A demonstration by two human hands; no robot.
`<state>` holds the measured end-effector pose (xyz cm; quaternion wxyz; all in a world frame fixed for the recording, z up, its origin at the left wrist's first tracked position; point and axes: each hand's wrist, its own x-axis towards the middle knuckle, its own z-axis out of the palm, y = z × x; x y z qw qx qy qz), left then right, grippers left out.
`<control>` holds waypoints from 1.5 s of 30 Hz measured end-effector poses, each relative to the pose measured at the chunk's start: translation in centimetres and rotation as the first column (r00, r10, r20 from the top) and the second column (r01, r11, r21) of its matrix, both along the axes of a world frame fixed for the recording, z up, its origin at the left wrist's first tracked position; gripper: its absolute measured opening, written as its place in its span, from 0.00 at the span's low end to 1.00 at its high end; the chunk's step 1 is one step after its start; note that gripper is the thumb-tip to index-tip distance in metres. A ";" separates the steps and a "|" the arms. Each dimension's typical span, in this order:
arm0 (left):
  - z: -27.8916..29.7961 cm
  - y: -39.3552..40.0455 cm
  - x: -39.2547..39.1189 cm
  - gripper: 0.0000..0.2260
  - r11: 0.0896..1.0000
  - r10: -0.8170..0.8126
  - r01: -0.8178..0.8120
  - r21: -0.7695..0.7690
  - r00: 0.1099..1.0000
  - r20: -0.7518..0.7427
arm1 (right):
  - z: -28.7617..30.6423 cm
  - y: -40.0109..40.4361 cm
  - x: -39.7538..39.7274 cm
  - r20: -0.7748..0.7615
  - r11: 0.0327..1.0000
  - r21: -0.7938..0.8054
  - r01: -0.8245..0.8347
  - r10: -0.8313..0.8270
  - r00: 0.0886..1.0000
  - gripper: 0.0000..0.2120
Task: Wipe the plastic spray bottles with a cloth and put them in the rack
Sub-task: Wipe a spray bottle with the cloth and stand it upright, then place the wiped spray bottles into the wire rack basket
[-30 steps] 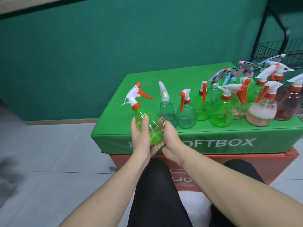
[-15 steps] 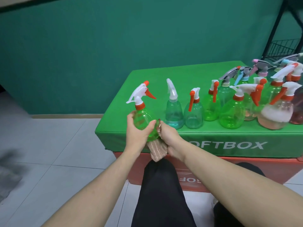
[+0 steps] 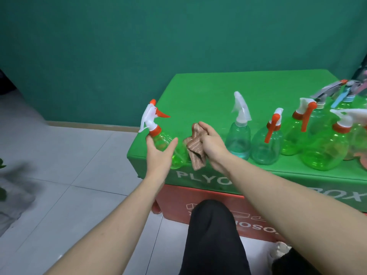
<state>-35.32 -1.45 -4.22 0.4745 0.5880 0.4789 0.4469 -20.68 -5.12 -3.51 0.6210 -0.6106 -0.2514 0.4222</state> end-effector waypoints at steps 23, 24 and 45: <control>0.5 -5.1 3.5 0.18 0.970 -0.243 0.244 0.020 0.969 -0.033 | -0.9 -8.3 1.0 0.449 0.972 -0.228 -0.051 0.151 0.881 0.34; 0.3 -5.7 3.8 0.17 0.969 -0.245 0.246 0.020 0.969 -0.041 | -1.0 -9.5 1.2 0.447 0.971 -0.232 -0.055 0.157 0.881 0.33; 5.0 -18.7 16.4 0.12 0.837 -0.531 0.538 0.096 0.842 -0.091 | 2.7 -28.0 14.1 0.442 0.943 -0.212 0.257 -0.142 0.886 0.11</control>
